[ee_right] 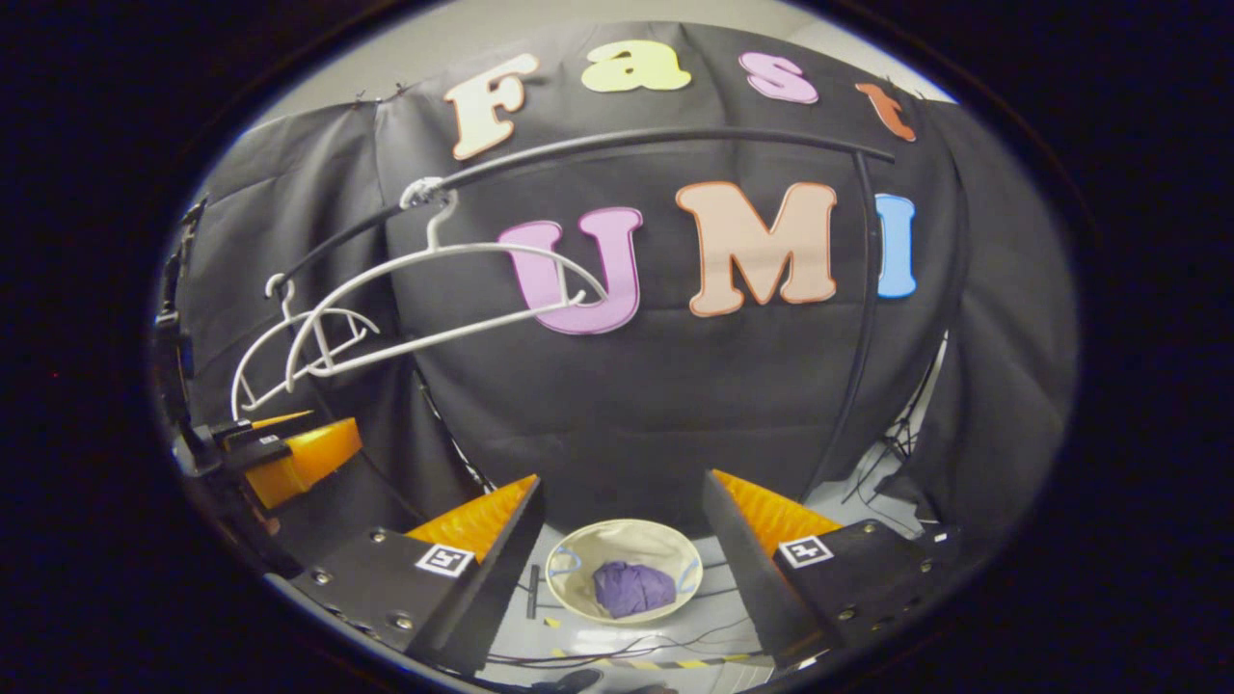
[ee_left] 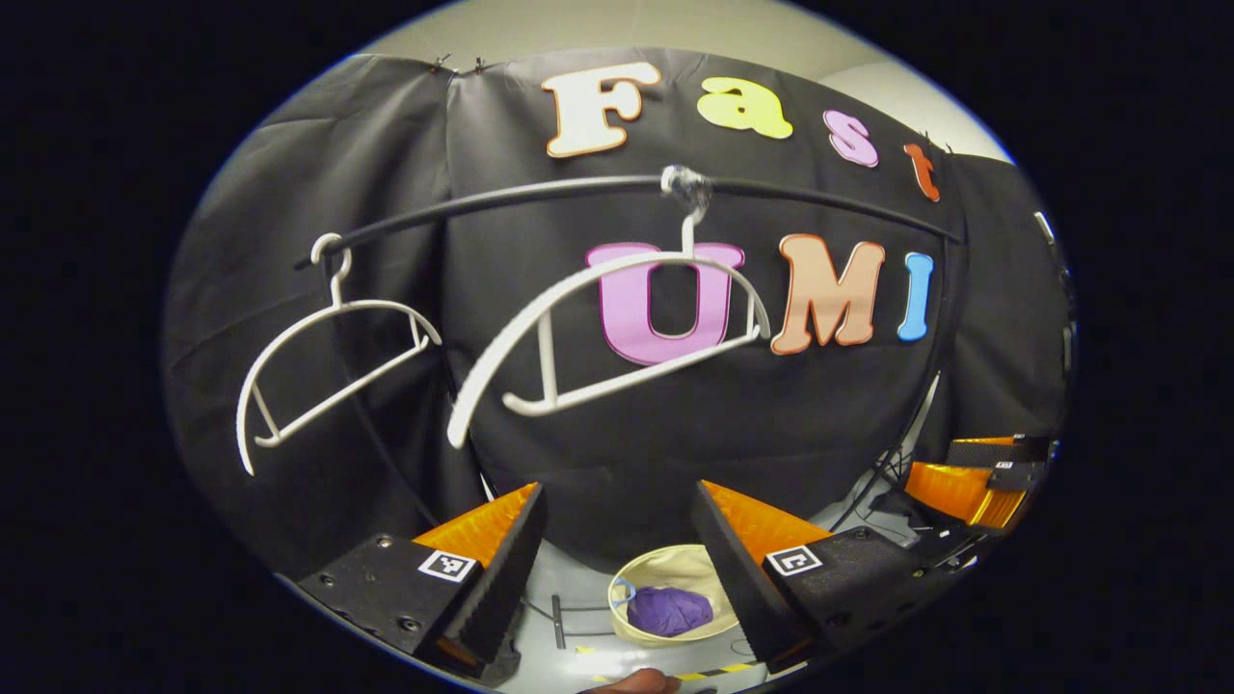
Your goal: Grasp the clothes on the hanger with both hands and then place them into the laundry hamper below.
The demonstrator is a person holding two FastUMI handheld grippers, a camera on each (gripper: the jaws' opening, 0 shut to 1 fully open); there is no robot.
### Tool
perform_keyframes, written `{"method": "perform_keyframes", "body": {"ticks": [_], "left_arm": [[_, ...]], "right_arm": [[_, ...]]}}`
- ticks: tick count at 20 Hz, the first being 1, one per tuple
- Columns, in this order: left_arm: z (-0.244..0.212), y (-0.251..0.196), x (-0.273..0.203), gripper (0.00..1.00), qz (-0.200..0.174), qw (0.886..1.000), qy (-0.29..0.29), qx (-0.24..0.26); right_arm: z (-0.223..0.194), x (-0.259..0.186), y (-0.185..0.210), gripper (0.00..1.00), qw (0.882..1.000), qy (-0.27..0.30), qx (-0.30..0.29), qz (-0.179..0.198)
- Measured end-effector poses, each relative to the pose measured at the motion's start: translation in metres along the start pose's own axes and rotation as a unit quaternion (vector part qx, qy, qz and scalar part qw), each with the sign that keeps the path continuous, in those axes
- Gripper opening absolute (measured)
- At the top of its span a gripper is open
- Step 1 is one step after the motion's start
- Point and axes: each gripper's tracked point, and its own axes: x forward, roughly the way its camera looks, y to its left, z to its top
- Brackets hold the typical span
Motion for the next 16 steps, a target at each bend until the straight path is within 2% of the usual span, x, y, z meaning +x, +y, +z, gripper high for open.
{"method": "perform_keyframes", "body": {"ticks": [3, 4, 8, 9, 12, 13, 14, 16], "left_arm": [[0.030, 0.000, -0.009, 0.94, -0.009, 0.999, -0.040, -0.003], [0.038, 0.003, -0.013, 0.96, -0.009, 0.999, -0.053, 0.002], [0.077, 0.005, -0.034, 0.96, -0.011, 0.992, -0.120, 0.023], [0.085, 0.005, -0.040, 0.96, -0.015, 0.990, -0.136, 0.025], [0.088, 0.005, -0.055, 0.96, -0.031, 0.988, -0.151, 0.013], [0.086, 0.007, -0.057, 0.95, -0.035, 0.988, -0.151, 0.011], [0.080, 0.008, -0.058, 0.95, -0.038, 0.988, -0.148, 0.011], [0.064, 0.005, -0.060, 0.93, -0.048, 0.989, -0.137, 0.017]], "right_arm": [[0.022, -0.014, 0.003, 0.99, 0.999, -0.038, -0.009, 0.000], [0.029, -0.018, 0.002, 1.00, 0.999, -0.053, -0.012, 0.003], [0.050, -0.036, 0.010, 0.98, 0.994, -0.103, -0.023, 0.019], [0.055, -0.042, 0.011, 0.92, 0.993, -0.115, -0.027, 0.019], [0.062, -0.060, 0.010, 0.92, 0.988, -0.146, -0.036, 0.012], [0.060, -0.064, 0.007, 0.98, 0.988, -0.151, -0.037, 0.008], [0.057, -0.067, 0.004, 0.92, 0.988, -0.153, -0.036, 0.001], [0.053, -0.076, 0.001, 0.92, 0.986, -0.163, -0.033, -0.006]]}}
